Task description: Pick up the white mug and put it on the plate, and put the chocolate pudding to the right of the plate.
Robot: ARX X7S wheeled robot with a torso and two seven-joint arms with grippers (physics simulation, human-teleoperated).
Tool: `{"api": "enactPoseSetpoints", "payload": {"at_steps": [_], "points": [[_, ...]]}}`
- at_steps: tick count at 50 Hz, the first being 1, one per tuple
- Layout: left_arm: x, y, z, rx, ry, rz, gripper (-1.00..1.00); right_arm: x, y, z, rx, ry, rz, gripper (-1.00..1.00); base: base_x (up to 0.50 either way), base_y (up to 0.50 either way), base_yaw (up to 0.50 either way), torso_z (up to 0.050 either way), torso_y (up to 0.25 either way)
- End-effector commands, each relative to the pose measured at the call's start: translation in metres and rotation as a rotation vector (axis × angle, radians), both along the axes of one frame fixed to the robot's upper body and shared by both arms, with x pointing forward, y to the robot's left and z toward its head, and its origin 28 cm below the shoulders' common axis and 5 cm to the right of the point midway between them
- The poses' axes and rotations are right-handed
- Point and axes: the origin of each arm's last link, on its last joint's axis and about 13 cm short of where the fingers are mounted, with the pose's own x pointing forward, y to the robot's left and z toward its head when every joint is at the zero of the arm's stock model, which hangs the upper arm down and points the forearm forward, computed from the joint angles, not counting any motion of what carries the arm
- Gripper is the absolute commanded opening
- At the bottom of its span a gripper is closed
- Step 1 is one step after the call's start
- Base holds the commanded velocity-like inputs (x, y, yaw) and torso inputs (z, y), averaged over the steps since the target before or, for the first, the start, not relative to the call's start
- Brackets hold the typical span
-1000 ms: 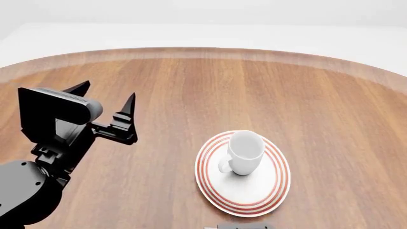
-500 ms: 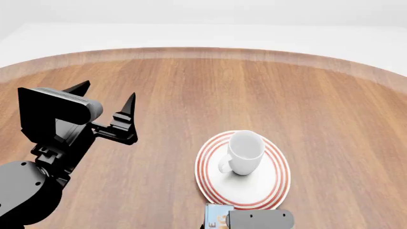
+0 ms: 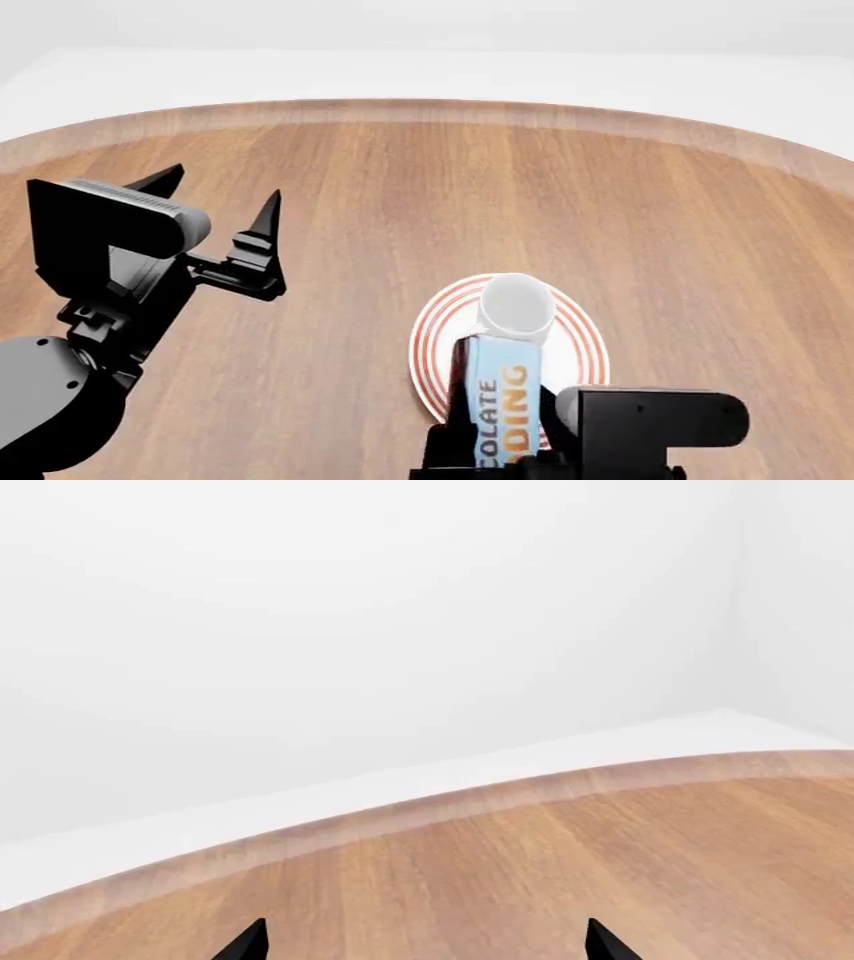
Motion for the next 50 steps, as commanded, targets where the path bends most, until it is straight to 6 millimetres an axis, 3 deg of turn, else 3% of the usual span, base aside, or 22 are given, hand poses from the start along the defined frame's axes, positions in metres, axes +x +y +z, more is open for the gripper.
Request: {"api": "enactPoseSetpoints", "payload": {"at_steps": [1,26,38,50], "points": [[0.002,-0.002,0.005,-0.025,-0.041,-0.023,1.0,0.013,-0.018,0.025,0.05,-0.163,-0.051,-1.0,0.0,0.0,0.0,0.0,0.0],[0.002,-0.004,0.005,-0.016,-0.038,-0.025,1.0,0.012,-0.091,0.081,-0.018,-0.289,-0.291,-1.0,0.0,0.0,0.0,0.0,0.0],[0.002,-0.003,0.006,-0.016,-0.038,-0.02,1.0,0.006,-0.104,0.104,-0.135,-0.427,-0.364,-1.0,0.0,0.0,0.0,0.0,0.0],[0.002,-0.003,0.005,-0.012,-0.036,-0.022,1.0,0.034,-0.122,0.114,-0.277,-0.482,-0.447,-1.0,0.0,0.0,0.0,0.0,0.0]]}}
